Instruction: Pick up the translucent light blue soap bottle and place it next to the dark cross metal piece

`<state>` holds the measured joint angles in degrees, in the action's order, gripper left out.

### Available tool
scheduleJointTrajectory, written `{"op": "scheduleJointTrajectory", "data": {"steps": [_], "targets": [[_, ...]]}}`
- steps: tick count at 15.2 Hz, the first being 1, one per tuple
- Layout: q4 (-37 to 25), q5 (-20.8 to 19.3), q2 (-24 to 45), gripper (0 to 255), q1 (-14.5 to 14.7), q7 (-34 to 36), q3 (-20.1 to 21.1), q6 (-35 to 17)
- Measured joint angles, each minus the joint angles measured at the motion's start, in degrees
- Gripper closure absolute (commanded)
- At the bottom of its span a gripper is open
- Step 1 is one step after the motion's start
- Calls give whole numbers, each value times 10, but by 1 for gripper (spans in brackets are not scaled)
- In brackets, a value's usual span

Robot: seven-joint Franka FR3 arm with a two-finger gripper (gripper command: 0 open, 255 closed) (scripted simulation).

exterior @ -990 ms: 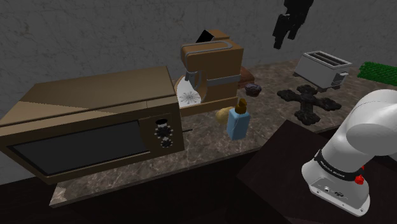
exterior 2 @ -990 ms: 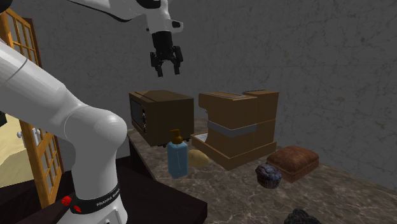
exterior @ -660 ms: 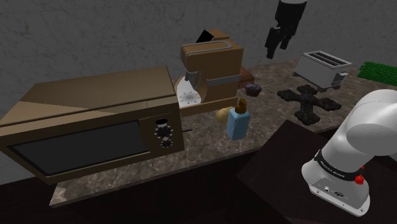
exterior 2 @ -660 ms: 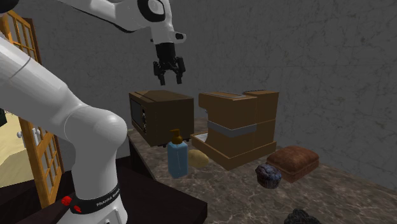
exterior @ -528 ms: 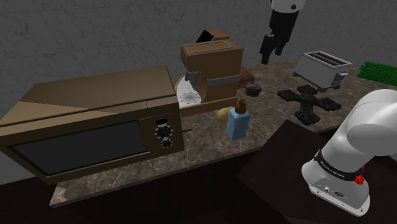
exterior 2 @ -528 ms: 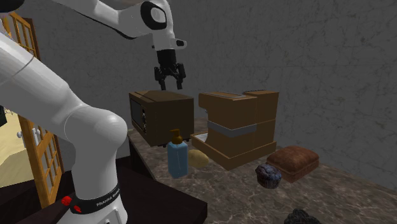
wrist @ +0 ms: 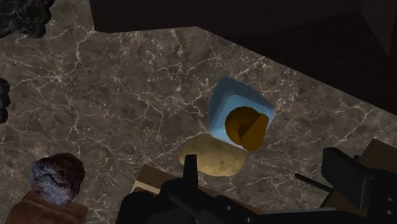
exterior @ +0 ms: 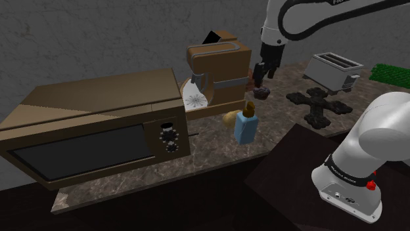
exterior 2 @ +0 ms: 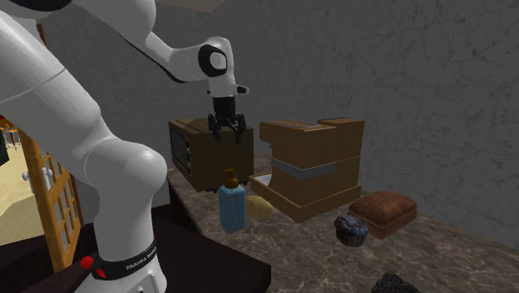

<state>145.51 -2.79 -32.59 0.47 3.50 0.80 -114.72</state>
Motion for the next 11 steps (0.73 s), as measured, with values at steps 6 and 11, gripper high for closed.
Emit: {"op": "scheduleJointTrajectory", "data": {"steps": [6,11], "targets": [[29,17,102,0,9,-3,-2,-123],[41,21,148,0,12,-3,-2,-179]]}}
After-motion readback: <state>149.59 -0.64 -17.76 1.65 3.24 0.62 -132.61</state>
